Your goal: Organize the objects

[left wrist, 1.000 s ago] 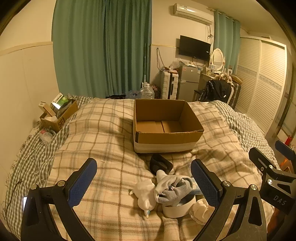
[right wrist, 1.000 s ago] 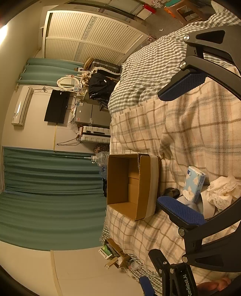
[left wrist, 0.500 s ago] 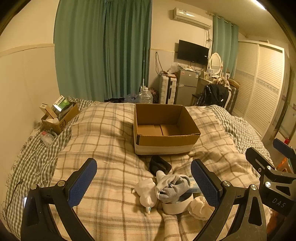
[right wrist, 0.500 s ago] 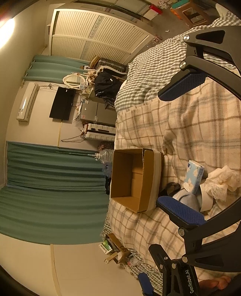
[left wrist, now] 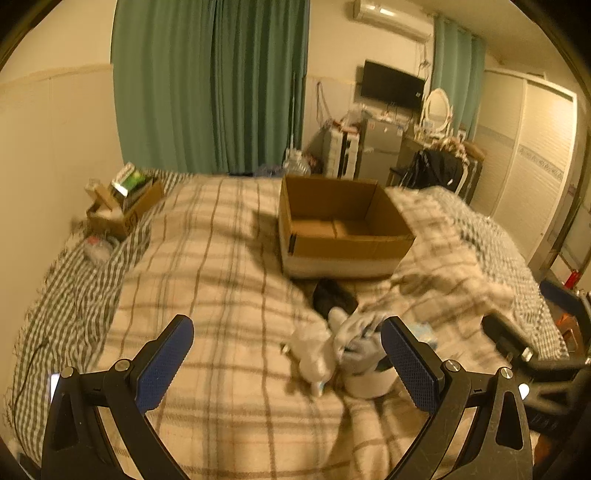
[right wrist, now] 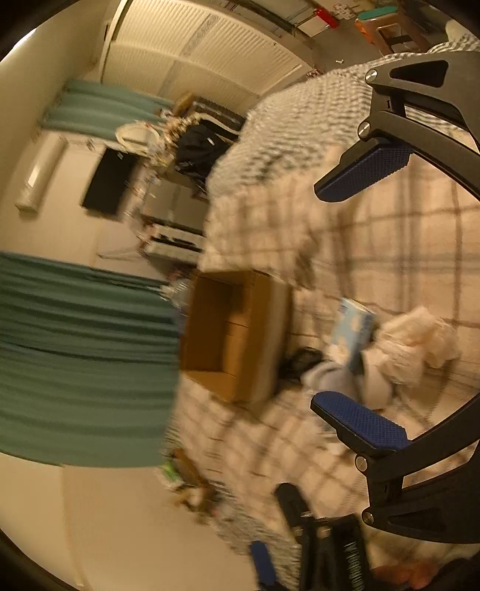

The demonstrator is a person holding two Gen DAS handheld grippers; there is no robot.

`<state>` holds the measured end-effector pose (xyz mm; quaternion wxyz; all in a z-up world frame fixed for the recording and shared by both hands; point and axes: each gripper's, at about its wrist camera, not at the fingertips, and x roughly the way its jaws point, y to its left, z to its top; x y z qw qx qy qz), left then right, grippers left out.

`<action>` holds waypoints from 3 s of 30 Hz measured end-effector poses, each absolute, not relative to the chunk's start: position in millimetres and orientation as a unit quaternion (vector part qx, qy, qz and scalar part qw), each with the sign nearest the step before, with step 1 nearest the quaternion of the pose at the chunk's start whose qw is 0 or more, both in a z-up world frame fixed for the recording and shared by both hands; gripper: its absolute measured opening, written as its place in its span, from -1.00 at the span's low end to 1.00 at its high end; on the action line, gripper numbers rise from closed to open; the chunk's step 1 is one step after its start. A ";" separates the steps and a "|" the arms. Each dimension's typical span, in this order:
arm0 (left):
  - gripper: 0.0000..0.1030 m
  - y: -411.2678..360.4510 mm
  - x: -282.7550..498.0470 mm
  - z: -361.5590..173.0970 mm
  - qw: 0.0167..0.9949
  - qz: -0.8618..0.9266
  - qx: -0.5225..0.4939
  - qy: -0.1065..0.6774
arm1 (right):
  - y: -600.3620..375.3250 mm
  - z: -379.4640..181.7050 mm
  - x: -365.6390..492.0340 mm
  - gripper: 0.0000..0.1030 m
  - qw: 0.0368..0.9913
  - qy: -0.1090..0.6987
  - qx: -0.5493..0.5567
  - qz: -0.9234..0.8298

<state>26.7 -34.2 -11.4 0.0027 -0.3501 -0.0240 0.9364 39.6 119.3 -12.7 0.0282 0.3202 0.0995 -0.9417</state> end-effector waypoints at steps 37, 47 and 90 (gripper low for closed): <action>0.16 -0.2 -44.3 -118.0 0.048 0.865 -0.498 0.031 | 155.7 -62.8 -1.2 -0.55 0.125 0.047 0.391 -0.911; 0.16 -22.4 -13.1 -80.5 0.028 0.889 -0.457 -0.006 | 154.4 -41.3 20.9 -0.55 0.113 0.056 0.365 -0.923; 0.16 3.0 -295.8 -22.3 0.092 0.919 -0.384 0.005 | 133.6 -3.7 -297.6 -0.68 0.148 0.060 0.372 -0.914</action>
